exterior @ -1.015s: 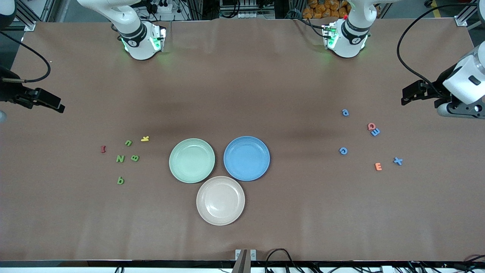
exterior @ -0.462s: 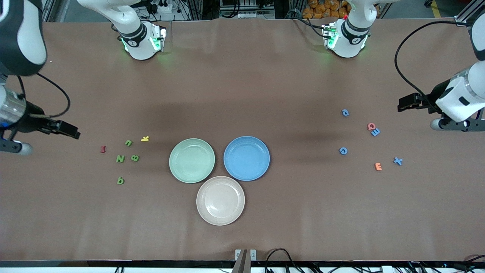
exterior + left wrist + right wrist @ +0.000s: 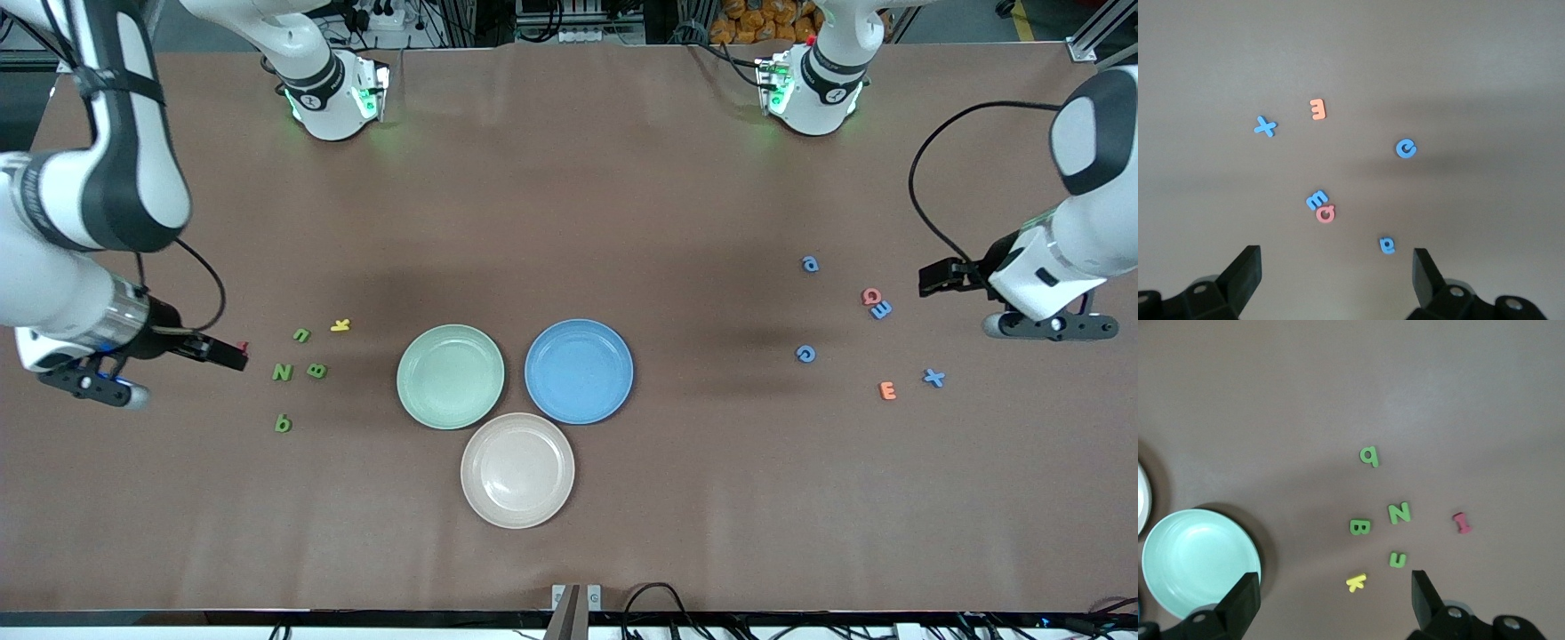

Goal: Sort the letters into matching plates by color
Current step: 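Lower the right gripper to the green B while the left gripper reaches the blue X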

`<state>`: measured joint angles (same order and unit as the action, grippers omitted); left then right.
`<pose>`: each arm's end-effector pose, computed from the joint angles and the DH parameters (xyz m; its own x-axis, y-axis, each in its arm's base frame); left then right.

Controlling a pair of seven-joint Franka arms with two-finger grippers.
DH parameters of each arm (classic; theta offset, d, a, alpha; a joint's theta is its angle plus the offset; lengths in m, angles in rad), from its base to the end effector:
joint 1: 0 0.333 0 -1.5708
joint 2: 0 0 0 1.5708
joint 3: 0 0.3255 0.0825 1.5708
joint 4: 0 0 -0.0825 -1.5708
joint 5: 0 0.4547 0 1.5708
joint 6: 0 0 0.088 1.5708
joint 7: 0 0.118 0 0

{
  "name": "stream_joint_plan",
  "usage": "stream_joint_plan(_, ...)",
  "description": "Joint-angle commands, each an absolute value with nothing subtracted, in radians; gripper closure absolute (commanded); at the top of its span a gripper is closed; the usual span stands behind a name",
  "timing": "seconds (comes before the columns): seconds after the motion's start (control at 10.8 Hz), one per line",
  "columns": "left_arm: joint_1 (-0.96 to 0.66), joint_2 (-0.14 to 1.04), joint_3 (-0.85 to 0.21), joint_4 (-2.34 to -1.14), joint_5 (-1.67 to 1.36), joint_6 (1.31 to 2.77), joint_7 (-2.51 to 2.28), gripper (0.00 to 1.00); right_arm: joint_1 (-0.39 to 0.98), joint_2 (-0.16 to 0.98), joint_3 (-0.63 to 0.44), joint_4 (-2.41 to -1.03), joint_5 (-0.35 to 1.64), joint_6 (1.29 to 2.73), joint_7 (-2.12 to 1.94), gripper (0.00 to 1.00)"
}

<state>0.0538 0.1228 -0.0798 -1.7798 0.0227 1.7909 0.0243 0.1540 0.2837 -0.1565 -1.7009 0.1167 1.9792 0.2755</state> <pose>0.6527 -0.0133 0.4490 0.9922 -0.0556 -0.1113 -0.0569 -0.9983 -0.0090 0.7071 0.0140 0.3990 0.9498 -0.3124 -0.0197 -0.3130 -0.9478 -0.0602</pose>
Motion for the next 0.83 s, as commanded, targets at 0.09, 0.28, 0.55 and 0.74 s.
stream_joint_plan(0.09,0.055,0.185,-0.062,-1.868,0.054,1.952,0.032,0.00,0.212,0.363,-0.155,-1.793,0.129,2.158,0.498,0.00)
stream_joint_plan(0.28,0.061,0.227,-0.046,-1.873,0.060,2.006,0.054,0.00,0.228,0.399,-0.155,-1.827,0.144,2.239,0.537,0.00)
stream_joint_plan(0.55,0.116,0.296,-0.046,-1.875,0.104,2.104,0.173,0.00,0.233,0.443,-0.152,-1.914,0.196,2.408,0.542,0.00)
stream_joint_plan(0.74,0.167,0.349,-0.046,-1.873,0.110,2.189,0.286,0.00,0.230,0.475,-0.146,-1.930,0.196,2.445,0.537,0.00)
